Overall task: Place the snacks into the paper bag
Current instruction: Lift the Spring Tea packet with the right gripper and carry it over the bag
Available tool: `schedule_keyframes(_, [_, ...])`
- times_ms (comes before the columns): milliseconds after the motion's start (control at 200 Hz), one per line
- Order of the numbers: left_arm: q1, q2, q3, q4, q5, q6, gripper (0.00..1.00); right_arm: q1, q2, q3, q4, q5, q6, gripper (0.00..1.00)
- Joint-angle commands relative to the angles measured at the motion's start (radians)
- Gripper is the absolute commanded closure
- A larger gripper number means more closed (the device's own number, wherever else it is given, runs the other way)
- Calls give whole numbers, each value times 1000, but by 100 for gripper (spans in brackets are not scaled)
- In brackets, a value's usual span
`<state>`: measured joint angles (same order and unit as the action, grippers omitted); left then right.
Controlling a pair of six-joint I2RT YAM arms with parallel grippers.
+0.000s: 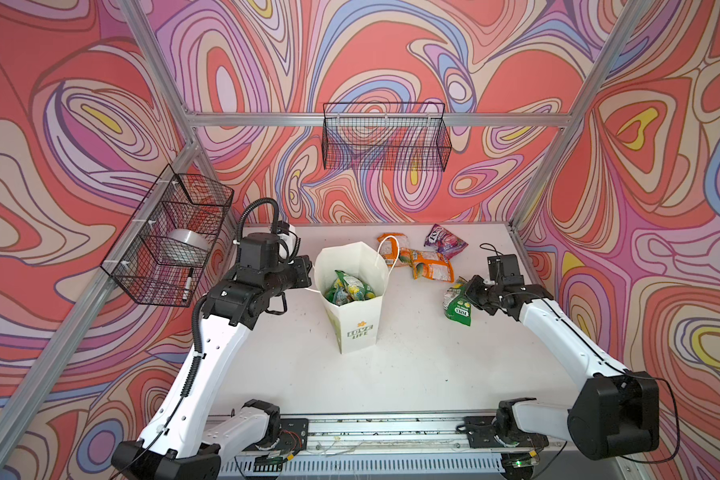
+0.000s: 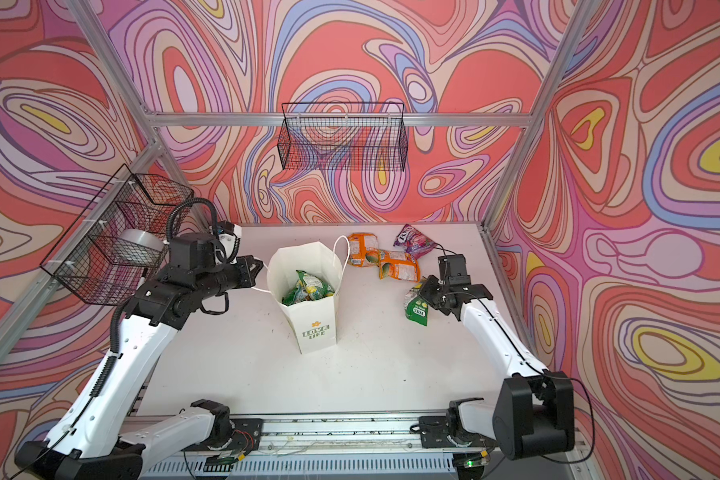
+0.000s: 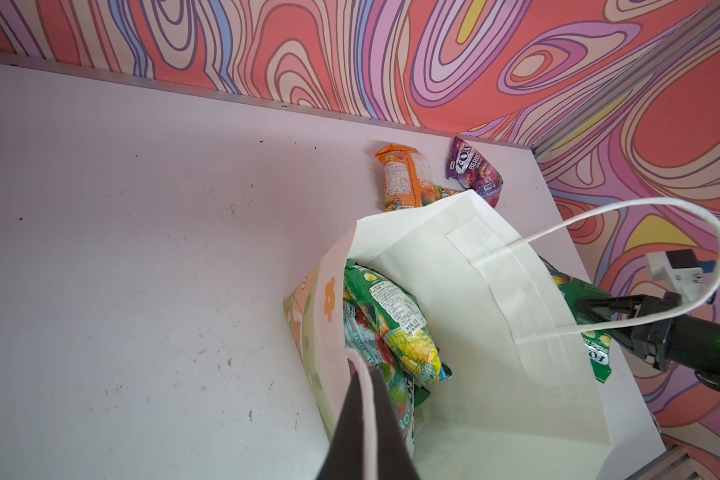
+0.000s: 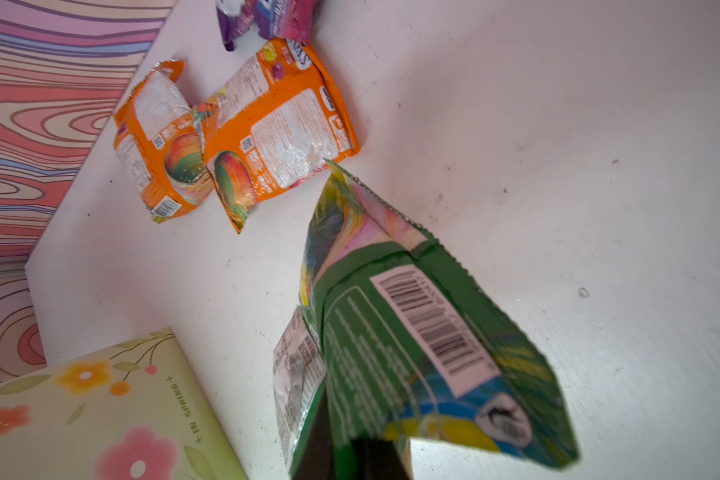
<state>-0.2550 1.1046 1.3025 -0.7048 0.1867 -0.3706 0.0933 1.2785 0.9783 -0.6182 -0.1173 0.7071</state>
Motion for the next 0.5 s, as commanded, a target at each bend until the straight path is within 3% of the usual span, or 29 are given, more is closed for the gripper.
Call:
schedule_keyframes(0, [5, -21, 1, 40, 0, 10, 100, 8, -41, 62, -47, -13, -41, 100])
schedule_keyframes(275, [5, -16, -5, 48, 6, 3, 100, 22, -133, 79, -43, -9, -64, 100])
schedule_keyframes(496, [7, 5, 11, 34, 36, 3, 100, 45, -116, 233, -148, -1, -117, 100])
